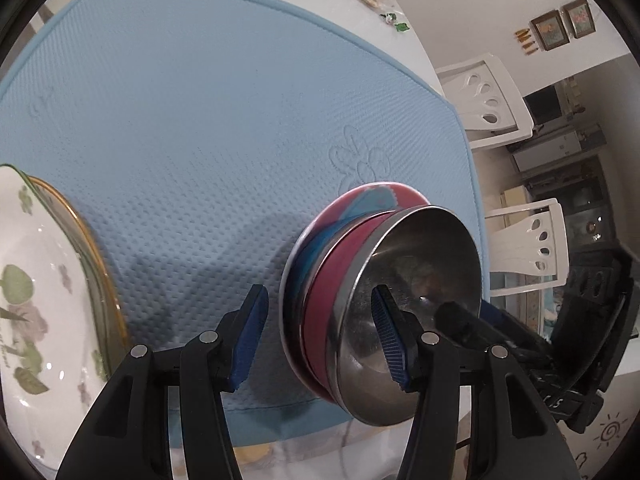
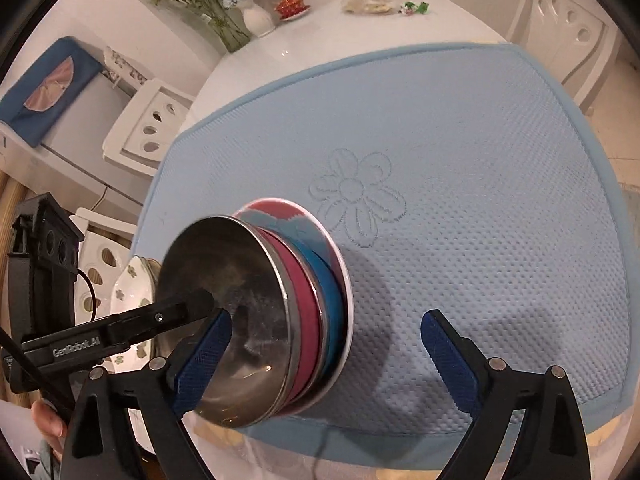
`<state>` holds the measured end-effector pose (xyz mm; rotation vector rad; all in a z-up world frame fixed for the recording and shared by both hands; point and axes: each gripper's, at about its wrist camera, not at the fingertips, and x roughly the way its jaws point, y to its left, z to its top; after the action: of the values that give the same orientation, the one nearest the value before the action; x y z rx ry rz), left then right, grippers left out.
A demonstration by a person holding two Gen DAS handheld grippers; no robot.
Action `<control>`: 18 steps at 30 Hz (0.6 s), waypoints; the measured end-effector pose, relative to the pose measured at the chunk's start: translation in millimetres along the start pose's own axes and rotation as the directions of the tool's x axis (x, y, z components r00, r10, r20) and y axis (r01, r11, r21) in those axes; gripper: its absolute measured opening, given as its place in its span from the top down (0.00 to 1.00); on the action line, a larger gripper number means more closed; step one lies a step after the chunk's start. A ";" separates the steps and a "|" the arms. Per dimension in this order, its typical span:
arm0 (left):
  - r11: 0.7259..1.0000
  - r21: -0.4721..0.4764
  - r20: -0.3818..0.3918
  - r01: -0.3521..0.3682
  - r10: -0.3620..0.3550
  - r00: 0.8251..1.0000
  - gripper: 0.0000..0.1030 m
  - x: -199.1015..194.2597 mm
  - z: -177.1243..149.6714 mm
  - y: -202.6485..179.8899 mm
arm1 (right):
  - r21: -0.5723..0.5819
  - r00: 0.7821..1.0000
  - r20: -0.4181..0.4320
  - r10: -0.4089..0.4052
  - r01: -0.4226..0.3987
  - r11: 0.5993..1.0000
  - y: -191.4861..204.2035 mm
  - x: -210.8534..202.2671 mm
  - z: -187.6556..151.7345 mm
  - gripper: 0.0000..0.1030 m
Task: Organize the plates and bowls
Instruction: 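Reach the right gripper to the bowl stack rim beside the left gripper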
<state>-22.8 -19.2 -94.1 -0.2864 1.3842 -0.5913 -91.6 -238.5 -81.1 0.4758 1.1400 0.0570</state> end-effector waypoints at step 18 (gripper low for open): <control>1.000 0.014 0.004 0.014 -0.014 1.000 0.58 22.7 -1.1 -1.1 | 0.127 0.982 -0.090 0.166 -0.154 0.980 -17.4 40.6 -4.7 0.40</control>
<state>-22.5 -32.4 -112.7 -0.2857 1.3747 -0.6113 -81.8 -241.1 -124.3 0.6772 1.2056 0.1548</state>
